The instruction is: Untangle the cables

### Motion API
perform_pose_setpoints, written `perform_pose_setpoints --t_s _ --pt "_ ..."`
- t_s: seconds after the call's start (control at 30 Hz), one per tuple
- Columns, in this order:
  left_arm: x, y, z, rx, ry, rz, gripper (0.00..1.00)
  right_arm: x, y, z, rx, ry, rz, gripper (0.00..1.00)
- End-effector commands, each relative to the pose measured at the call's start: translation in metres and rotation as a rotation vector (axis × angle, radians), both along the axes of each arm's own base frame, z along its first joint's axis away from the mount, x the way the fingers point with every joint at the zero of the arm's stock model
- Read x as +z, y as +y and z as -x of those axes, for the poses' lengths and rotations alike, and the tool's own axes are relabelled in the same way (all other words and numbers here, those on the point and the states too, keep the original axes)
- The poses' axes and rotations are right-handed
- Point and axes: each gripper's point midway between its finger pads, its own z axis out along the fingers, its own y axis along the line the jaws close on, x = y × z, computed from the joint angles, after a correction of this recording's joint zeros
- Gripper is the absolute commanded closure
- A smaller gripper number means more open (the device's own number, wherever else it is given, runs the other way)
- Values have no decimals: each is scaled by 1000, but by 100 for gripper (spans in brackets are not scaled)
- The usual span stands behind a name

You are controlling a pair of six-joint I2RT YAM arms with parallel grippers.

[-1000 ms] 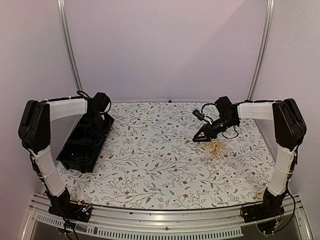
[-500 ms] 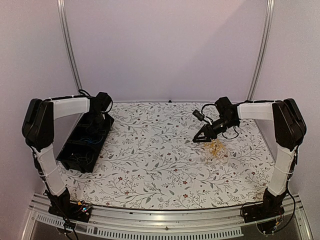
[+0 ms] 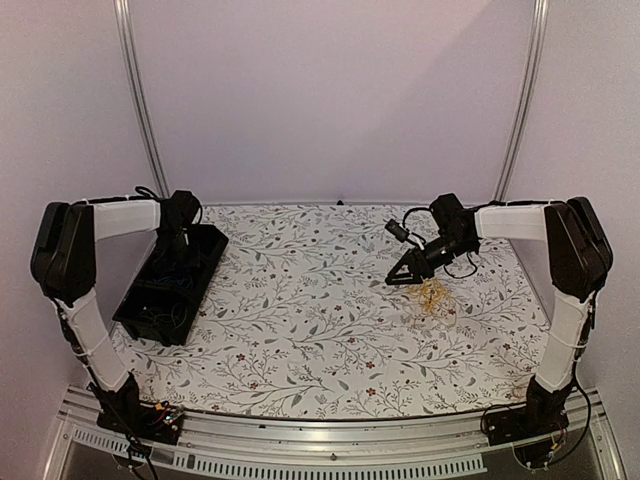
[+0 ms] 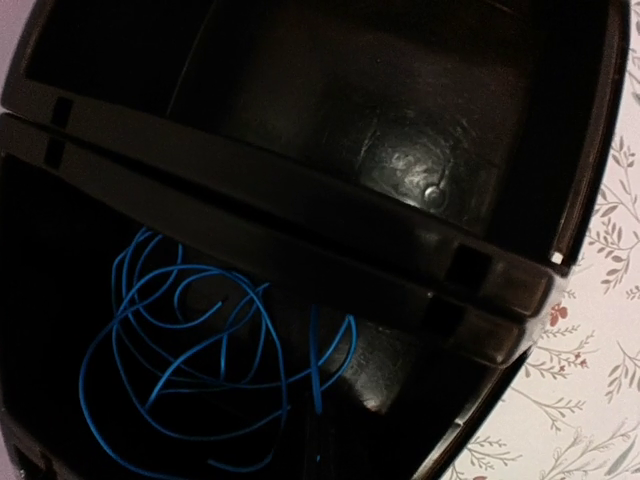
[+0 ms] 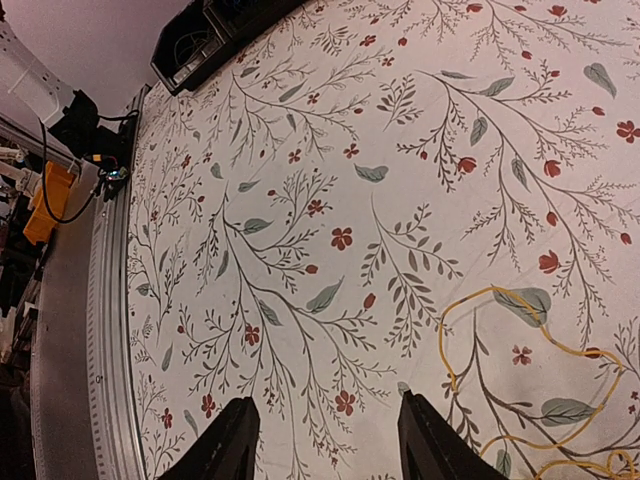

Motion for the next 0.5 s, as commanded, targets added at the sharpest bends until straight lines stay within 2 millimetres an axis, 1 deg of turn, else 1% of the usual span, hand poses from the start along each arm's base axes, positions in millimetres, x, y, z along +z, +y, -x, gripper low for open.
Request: perform_pose_setpoints --t_s 0.0,0.07,0.1,0.2,0.27,0.33,0.4,0.47 --pt "-12 -9 -8 -40 -1 35 100 16 -4 -3 -7 -38 -7 49" --pt "-9 -12 -8 -41 0 49 100 30 -7 -7 -24 -64 -3 49" --pt "-4 -12 -9 -37 -9 51 99 41 -10 -10 -36 -95 1 49" --pt "23 -13 -10 -28 -59 38 85 60 -23 -20 -98 -183 54 50" --pt "44 -13 -9 -14 -103 25 77 60 -35 -24 -137 -224 106 51" --pt "63 -13 -5 6 -134 16 71 54 -46 -26 -158 -258 166 52" --pt "86 -18 -3 12 -181 17 65 46 -54 -27 -170 -270 223 53" --pt "107 -24 -4 12 -227 8 61 44 -58 -28 -173 -274 253 53"
